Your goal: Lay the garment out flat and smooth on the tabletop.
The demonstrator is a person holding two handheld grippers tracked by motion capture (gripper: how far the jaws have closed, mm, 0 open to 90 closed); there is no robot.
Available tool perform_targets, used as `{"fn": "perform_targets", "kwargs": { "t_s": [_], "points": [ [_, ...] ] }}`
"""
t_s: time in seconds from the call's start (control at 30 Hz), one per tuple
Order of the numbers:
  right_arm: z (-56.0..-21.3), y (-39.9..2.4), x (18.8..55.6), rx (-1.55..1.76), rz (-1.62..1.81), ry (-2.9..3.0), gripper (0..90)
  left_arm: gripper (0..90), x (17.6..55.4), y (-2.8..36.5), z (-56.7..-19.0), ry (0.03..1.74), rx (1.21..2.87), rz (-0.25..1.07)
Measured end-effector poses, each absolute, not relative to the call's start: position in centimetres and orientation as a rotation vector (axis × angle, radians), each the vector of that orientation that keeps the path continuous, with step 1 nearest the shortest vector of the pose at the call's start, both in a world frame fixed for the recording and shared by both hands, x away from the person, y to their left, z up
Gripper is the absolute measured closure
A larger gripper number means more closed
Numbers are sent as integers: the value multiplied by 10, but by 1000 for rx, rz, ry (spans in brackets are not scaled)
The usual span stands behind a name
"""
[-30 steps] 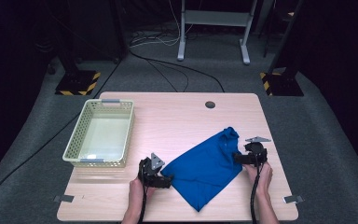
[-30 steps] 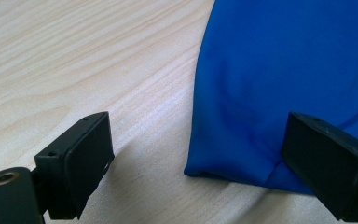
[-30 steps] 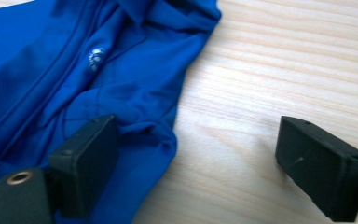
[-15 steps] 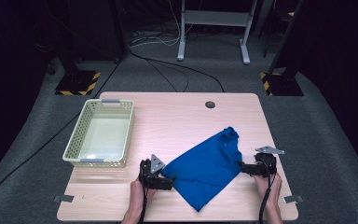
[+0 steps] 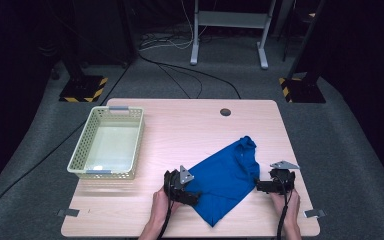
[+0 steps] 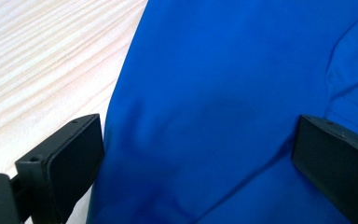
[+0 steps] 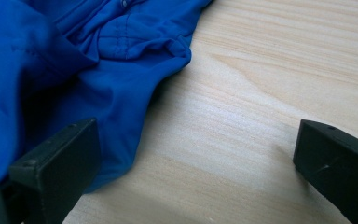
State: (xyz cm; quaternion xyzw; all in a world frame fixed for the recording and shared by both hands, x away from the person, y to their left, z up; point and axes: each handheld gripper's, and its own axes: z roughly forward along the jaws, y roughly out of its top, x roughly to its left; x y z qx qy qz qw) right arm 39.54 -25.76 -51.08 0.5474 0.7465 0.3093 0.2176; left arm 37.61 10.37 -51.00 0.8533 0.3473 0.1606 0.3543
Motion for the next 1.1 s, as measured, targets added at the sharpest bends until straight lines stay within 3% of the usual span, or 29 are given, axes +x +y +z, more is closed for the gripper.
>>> {"fn": "perform_targets", "kwargs": {
  "t_s": [0.5, 0.73, 0.9, 1.1],
  "points": [
    [-511, -240, 385, 1462, 878, 2119, 1, 25, 359, 133, -510, 931, 2198, 418],
    [-511, -236, 385, 1445, 889, 2140, 0, 24, 349, 138, -509, 966, 2178, 509],
    [-511, -236, 385, 1441, 892, 2145, 0, 54, 343, 138, -498, 949, 2149, 429],
    [-511, -236, 386, 1438, 893, 2150, 0, 87, 342, 107, -477, 847, 2156, 368]
  ]
}}
